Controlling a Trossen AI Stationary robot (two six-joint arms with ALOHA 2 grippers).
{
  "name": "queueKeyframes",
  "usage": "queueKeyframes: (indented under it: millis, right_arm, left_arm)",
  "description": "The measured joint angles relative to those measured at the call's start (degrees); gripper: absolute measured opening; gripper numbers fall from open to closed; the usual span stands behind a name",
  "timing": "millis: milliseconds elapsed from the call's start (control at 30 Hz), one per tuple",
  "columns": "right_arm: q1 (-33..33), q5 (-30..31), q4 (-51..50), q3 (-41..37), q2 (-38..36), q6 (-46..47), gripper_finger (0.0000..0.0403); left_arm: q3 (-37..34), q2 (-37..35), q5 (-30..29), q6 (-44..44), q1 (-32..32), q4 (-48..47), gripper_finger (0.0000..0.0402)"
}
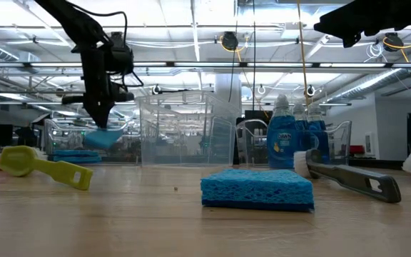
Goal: Pick & Place Kitchen Sink Supplies
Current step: Put the blue sponge into the left transparent bin
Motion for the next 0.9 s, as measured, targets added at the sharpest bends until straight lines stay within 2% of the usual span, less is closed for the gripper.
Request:
queueKeyframes:
  millis: [367, 900]
  right_arm:
    - [0.0, 0.0, 0.0, 0.0, 0.0, 0.0, 0.0130]
    - [0.0, 0.0, 0.0, 0.0, 0.0, 0.0, 0.0130]
  left_arm:
    - [-4.0, 0.0, -0.6, -1.0, 0.0, 6.8, 0.0000]
    - [-4.8, 0.0, -1.7, -0.6, 0.0, 9.4, 0.0006]
